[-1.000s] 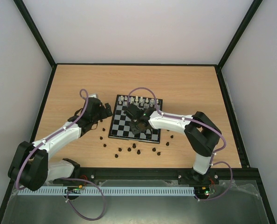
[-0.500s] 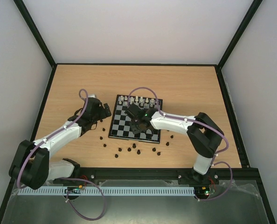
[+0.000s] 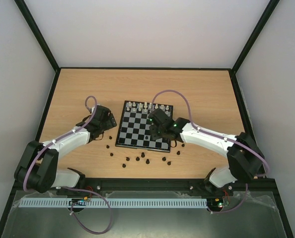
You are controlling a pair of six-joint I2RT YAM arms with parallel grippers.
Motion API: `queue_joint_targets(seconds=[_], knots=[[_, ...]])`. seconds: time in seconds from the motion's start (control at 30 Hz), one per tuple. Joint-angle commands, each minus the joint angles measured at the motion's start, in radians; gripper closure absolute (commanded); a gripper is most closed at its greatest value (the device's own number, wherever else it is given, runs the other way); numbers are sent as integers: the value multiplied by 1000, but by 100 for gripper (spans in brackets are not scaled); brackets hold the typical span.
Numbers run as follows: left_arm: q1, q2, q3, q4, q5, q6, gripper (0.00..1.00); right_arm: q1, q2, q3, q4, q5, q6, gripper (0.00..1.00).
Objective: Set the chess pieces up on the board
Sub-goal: Pick up the chess piece at the center of the board.
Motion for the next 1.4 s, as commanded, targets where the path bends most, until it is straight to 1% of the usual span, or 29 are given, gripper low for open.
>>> queue_joint_targets(seconds=[0.0, 0.07, 0.13, 0.17, 0.23, 0.33, 0.43, 0.63, 0.73, 0.83, 1.03, 1.23, 1.37], knots=[[-6, -27, -23, -27, -34, -30, 12, -58, -74, -74, 28, -2, -19, 66], [-11, -18, -21, -26, -39, -28, 19, -69, -95, -96, 37, -4, -23, 66], [-16, -2, -17, -26, -43, -25, 28, -75, -111, -113, 45, -8, -21, 66], [-22, 7, -14, -26, -48, -27, 31, -76, -115, -118, 49, -11, -20, 66], [-31, 18, -12, -29, -61, -26, 32, -76, -116, -127, 53, -13, -20, 66], [-41, 23, -20, -28, -85, -26, 39, -77, -111, -136, 57, -15, -18, 66], [-42, 37, -24, -23, -87, -22, 47, -77, -111, -143, 64, -19, -16, 67], [-49, 81, -19, 8, -73, 1, 58, -77, -121, -147, 63, -20, -15, 66], [-50, 95, -14, 8, -73, 11, 67, -79, -120, -149, 63, -17, -15, 66], [-50, 105, -13, 12, -70, 16, 71, -79, -119, -150, 63, -18, -15, 66], [-50, 149, 7, 12, -62, 19, 81, -78, -116, -149, 63, -19, -15, 66], [-50, 184, 19, 19, -57, 20, 76, -78, -114, -149, 59, -7, -14, 66], [-50, 185, 21, 20, -56, 21, 79, -79, -113, -152, 62, -13, -15, 66]])
